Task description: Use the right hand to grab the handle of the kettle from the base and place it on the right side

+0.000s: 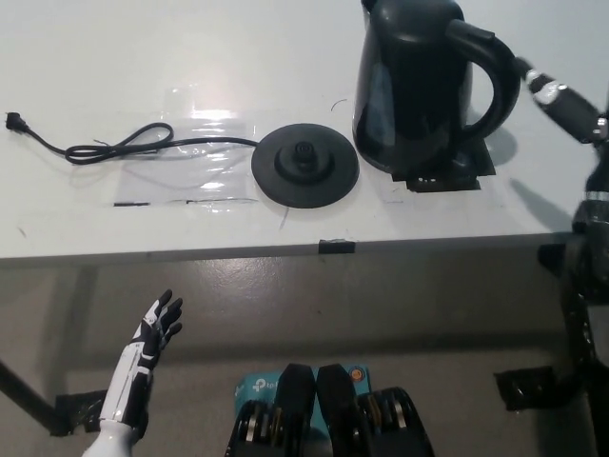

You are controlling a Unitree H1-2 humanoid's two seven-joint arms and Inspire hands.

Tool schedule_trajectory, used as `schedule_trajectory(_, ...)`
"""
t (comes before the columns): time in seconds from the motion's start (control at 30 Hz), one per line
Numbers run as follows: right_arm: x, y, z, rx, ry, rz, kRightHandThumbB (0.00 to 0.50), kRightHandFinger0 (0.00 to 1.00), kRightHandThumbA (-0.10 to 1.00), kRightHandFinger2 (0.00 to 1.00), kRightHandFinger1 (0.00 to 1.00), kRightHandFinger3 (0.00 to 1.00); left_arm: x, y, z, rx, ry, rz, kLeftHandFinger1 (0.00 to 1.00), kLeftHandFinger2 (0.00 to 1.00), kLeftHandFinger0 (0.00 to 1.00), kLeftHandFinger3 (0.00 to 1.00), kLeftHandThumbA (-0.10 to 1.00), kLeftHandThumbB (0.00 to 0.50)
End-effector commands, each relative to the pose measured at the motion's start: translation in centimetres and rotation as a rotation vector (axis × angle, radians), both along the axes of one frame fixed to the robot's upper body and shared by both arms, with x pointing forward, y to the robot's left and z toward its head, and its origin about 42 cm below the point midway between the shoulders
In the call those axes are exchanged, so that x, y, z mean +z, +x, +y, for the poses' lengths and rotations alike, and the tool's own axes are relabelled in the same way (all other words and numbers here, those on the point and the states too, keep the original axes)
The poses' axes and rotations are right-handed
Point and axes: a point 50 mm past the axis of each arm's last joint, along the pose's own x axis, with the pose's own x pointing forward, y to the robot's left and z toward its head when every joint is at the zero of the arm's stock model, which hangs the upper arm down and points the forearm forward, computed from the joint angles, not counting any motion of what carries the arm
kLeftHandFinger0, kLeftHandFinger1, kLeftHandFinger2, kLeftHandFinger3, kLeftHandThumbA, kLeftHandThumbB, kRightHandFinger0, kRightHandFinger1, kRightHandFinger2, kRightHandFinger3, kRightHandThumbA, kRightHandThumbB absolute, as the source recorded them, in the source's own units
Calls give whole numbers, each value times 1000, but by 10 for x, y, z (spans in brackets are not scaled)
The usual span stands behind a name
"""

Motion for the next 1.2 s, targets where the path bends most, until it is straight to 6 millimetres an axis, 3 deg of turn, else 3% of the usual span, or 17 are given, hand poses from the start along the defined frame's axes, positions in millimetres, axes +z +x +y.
schedule_trajectory(0.0, 76, -95, 7, -40, 15, -491, 462, 1000, 1000, 1000, 1000, 1000, 21, 9, 6, -6, -9, -108, 1000, 1000, 1000, 1000, 1000, 500)
schedule_trajectory(0.1, 54, -124, 18, -32, -91, -463, 426, 1000, 1000, 1000, 1000, 1000, 25, 14, 6, -10, -3, -116, 1000, 1000, 1000, 1000, 1000, 500)
schedule_trajectory(0.17, 18, -135, 33, 10, -170, -338, 417, 1000, 1000, 1000, 1000, 1000, 27, 18, 5, -14, 4, -114, 1000, 1000, 1000, 1000, 1000, 500)
schedule_trajectory(0.23, -11, -135, 40, 55, -193, -226, 470, 1000, 1000, 1000, 1000, 1000, 27, 20, 4, -21, 6, -117, 1000, 1000, 1000, 1000, 1000, 500)
schedule_trajectory(0.3, -36, -135, 46, 91, -226, -132, 451, 1000, 1000, 1000, 1000, 1000, 27, 20, 3, -27, 9, -124, 1000, 1000, 1000, 1000, 1000, 500)
schedule_trajectory(0.37, -69, -132, 53, 142, -242, -2, 482, 1000, 1000, 1000, 1000, 1000, 28, 22, 1, -34, 2, -132, 1000, 1000, 1000, 1000, 1000, 500)
schedule_trajectory(0.4, -72, -131, 53, 147, -241, 7, 418, 1000, 1000, 1000, 1000, 1000, 28, 23, 0, -36, 0, -135, 1000, 1000, 1000, 1000, 1000, 500)
schedule_trajectory(0.43, -99, -125, 54, 174, -265, 111, 431, 1000, 1000, 1000, 1000, 1000, 29, 26, -1, -34, -1, -145, 1000, 1000, 1000, 1000, 1000, 500)
schedule_trajectory(0.47, -110, -123, 54, 188, -261, 157, 430, 1000, 1000, 1000, 1000, 1000, 29, 26, -1, -36, 0, -146, 1000, 1000, 1000, 1000, 1000, 500)
schedule_trajectory(0.53, -135, -118, 55, 218, -255, 252, 375, 1000, 1000, 1000, 1000, 1000, 31, 27, -2, -46, -5, -150, 1000, 1000, 1000, 1000, 1000, 500)
schedule_trajectory(0.73, -162, -108, 55, 283, -323, 368, 321, 1000, 1000, 1000, 1000, 1000, 33, 33, -2, -65, -2, -164, 1000, 1000, 1000, 1000, 1000, 500)
schedule_trajectory(0.97, -179, -112, 62, 380, -351, 479, 373, 1000, 1000, 1000, 1000, 1000, 28, 27, -2, -65, 11, -147, 1000, 1000, 1000, 1000, 1000, 500)
schedule_trajectory(1.17, -199, -134, 54, 388, -344, 568, 387, 1000, 1000, 1000, 1000, 1000, 13, 11, -3, -76, 32, -107, 1000, 1000, 1000, 1000, 1000, 500)
